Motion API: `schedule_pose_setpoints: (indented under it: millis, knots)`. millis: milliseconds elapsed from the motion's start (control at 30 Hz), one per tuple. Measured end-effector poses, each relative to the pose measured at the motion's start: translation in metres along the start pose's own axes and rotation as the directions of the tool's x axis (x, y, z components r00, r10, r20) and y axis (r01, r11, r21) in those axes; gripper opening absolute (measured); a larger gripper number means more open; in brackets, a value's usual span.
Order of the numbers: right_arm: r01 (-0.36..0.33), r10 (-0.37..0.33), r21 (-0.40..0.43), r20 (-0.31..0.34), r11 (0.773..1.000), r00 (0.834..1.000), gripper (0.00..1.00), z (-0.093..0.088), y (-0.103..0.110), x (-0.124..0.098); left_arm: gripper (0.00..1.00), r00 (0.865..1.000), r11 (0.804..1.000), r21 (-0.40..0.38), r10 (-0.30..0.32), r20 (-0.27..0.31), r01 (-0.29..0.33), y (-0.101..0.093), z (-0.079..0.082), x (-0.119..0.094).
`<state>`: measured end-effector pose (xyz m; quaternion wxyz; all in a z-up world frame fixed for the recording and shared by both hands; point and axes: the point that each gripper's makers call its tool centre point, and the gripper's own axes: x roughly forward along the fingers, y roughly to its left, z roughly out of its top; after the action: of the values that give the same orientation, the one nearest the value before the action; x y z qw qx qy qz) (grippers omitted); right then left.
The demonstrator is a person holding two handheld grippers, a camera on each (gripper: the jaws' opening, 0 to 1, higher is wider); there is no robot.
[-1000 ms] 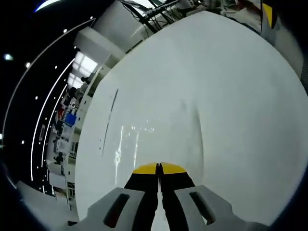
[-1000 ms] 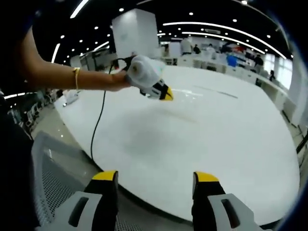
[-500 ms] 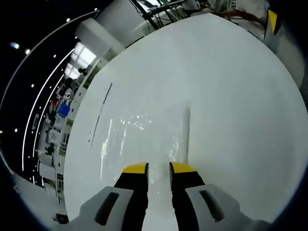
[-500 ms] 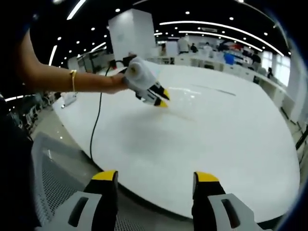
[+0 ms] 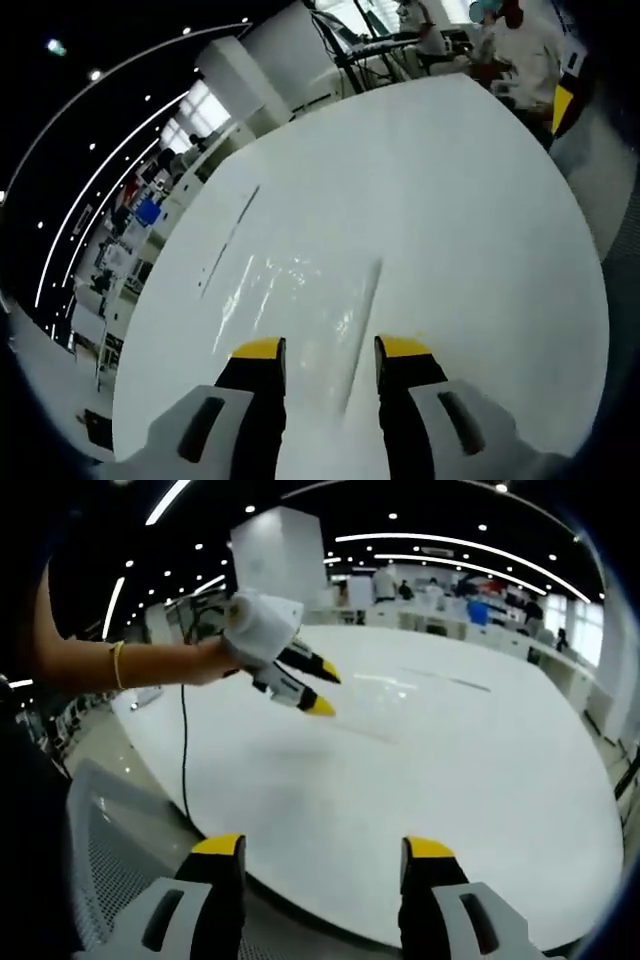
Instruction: Open the resealable bag by pulling the two sides of the seal apart until the entire bag opening is separated and visibly accessible.
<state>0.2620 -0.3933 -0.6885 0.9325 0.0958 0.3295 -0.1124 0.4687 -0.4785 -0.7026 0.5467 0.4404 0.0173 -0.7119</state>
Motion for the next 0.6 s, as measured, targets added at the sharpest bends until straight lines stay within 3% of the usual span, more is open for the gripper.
schedule_pose_setpoints:
  millis: [333,467,600]
  knots:
    - [0.007,-0.005,-0.029,0.059,1.000,0.998,0.65,0.010,-0.002,-0.007,0.65,0.993,0.993,-0.058,0.103,0.048,-0.101,0.012,0.012,-0.047]
    - [0.006,-0.004,-0.038,0.069,0.999,0.998,0.67,0.011,-0.002,-0.009,0.76,0.988,0.982,-0.148,0.128,0.091,-0.113,0.012,0.018,-0.068]
    - [0.006,-0.002,-0.054,0.084,0.999,0.996,0.70,0.014,0.000,-0.011,0.78,0.981,0.978,-0.164,0.149,0.127,-0.127,0.013,0.026,-0.092]
